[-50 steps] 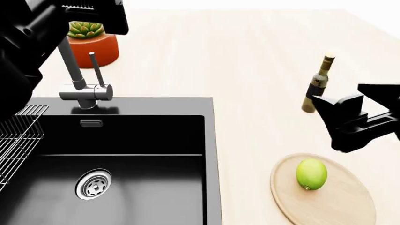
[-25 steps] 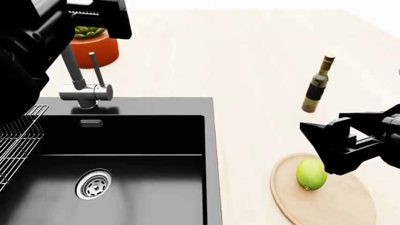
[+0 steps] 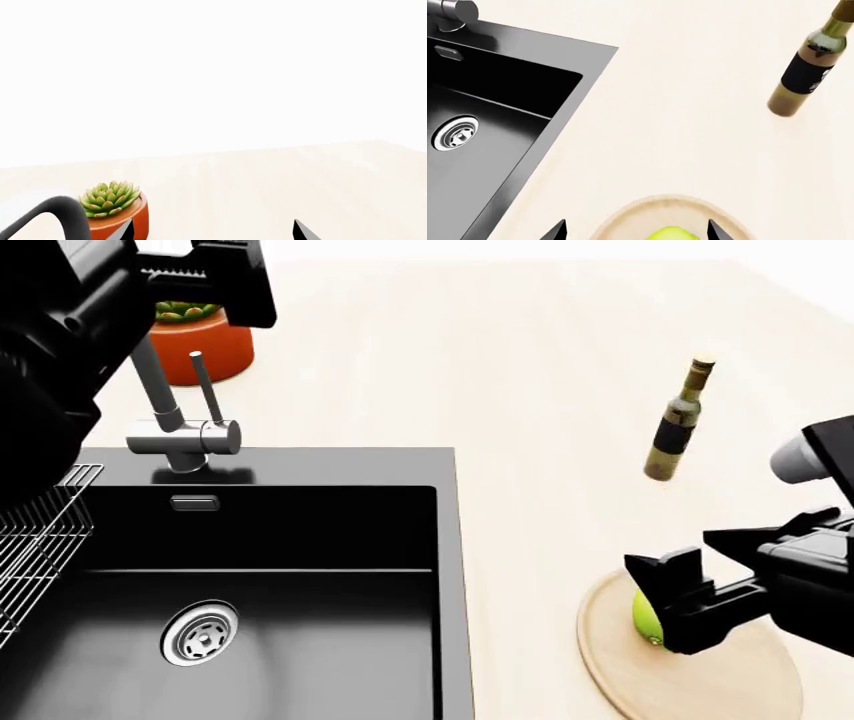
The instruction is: Pick the lime from the counter and place it in the sink. Then turn on the sink faucet.
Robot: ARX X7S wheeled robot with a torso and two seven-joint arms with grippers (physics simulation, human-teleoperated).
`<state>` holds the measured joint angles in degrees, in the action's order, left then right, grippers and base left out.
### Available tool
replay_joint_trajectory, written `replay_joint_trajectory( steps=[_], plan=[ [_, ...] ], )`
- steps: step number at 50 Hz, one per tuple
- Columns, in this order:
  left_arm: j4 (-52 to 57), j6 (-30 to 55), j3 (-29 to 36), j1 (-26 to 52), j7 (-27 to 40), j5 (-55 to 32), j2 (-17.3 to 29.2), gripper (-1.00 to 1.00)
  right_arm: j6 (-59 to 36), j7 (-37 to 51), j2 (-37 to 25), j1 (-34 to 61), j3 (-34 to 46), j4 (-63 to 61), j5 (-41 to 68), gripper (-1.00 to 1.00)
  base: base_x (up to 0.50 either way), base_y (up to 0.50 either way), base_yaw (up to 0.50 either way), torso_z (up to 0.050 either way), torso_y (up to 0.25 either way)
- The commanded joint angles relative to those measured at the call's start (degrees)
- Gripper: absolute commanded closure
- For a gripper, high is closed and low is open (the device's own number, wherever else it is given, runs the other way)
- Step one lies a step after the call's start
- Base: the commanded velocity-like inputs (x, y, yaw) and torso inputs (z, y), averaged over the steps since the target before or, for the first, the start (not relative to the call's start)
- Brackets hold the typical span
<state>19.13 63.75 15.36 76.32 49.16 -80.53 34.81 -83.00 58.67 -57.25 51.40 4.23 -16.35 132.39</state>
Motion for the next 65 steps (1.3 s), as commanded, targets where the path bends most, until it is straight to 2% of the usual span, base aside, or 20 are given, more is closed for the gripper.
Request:
replay_joint_trajectory(
  steps=[1,52,53,54,59,65],
  plan=[
    [0.29,-0.36,0.02,-0.56,0.13,-0.08,0.32,-1.0,-1.24,-1.64,0.43,-3.42,-1.39,-0.67,-3.54,-1.0,0.0,0.0,0.0,0.0,0.0],
    [0.18,-1.19,0.76,-0.49,0.17,-0.4,0.89,-1.0,1.44,-5.08,-1.74,-3.34,0.55,-1.82,-6.17,-1.0,0.0,0.0,0.0,0.0,0.0],
    [0.14,-2.15,0.79,-2.46,-0.8,0.43,0.99,-1.0,-2.11,-10.63,0.94,-9.41,-4.26,-0.05,-14.76,-1.0,0.0,0.0,0.0,0.0,0.0],
    [0.08,-2.2,0.81,-2.44,-0.86,0.53,1.03,-1.0,-2.73,-12.11,1.32,-10.04,-5.08,-0.17,-21.3,-1.0,0.0,0.0,0.0,0.0,0.0],
    [-0.07,-2.37,0.91,-2.53,-1.06,0.68,1.07,-1.0,-1.92,-12.06,0.64,-9.76,-4.29,-0.28,-20.42,-1.0,0.0,0.0,0.0,0.0,0.0],
    [0.23,-2.04,0.86,-2.19,-0.31,-0.12,1.16,-1.0,0.59,-9.44,-1.85,-6.14,-1.89,-1.42,-14.45,-1.0,0.0,0.0,0.0,0.0,0.0]
  ],
)
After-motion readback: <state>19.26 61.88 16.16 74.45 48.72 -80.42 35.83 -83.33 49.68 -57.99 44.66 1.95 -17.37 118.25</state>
